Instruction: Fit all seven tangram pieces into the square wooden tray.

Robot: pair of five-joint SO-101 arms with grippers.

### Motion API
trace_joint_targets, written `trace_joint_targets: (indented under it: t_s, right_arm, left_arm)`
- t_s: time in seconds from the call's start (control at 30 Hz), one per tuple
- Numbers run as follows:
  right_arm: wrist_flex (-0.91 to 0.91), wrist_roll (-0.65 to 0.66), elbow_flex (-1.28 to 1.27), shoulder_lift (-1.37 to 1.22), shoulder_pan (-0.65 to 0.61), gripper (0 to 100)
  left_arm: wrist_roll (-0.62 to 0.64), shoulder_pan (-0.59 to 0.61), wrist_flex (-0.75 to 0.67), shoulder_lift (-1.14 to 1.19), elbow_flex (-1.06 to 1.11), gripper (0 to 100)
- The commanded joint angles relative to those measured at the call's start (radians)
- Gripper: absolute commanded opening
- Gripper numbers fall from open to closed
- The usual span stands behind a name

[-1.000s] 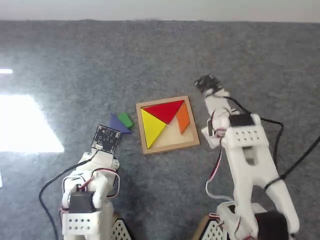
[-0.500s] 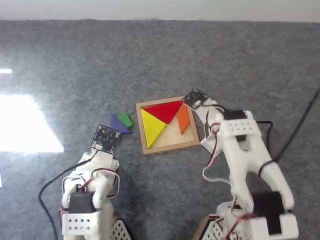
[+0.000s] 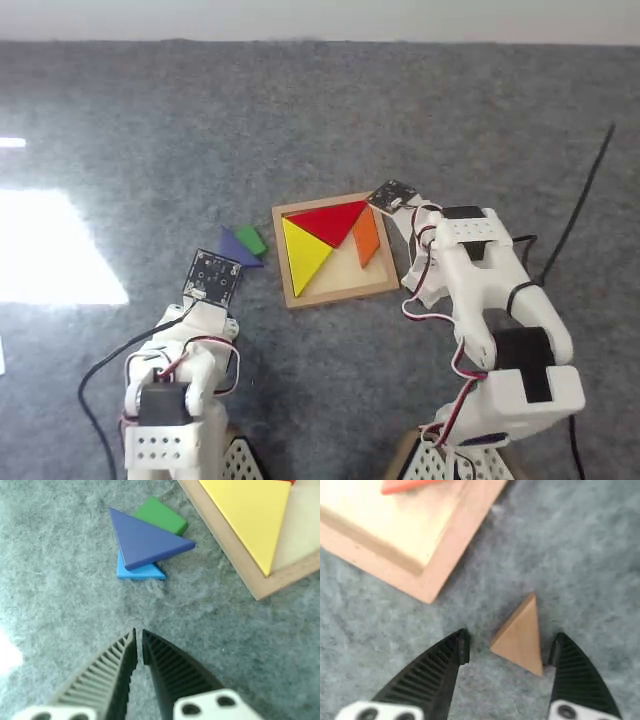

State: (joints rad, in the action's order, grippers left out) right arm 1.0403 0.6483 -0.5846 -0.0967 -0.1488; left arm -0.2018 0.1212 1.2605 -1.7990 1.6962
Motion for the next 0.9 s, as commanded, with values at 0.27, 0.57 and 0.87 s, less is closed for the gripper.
trace_joint_targets:
  t_s: [0.27, 0.57, 0.87]
  right_arm:
    - [-0.030, 0.025, 0.038, -0.005, 0.035, 15.8]
    - [0.094, -0.069, 0.157, 0.073, 0.010, 15.5]
    - [0.249, -0.342, 0.356, 0.157, -0.302, 15.5]
  left_arm:
    - [0.005, 0.003, 0.006, -0.020, -0.013, 2]
    - [0.005, 0.003, 0.006, -0.020, -0.013, 2]
    - [0.005, 0.003, 0.006, -0.020, -0.013, 2]
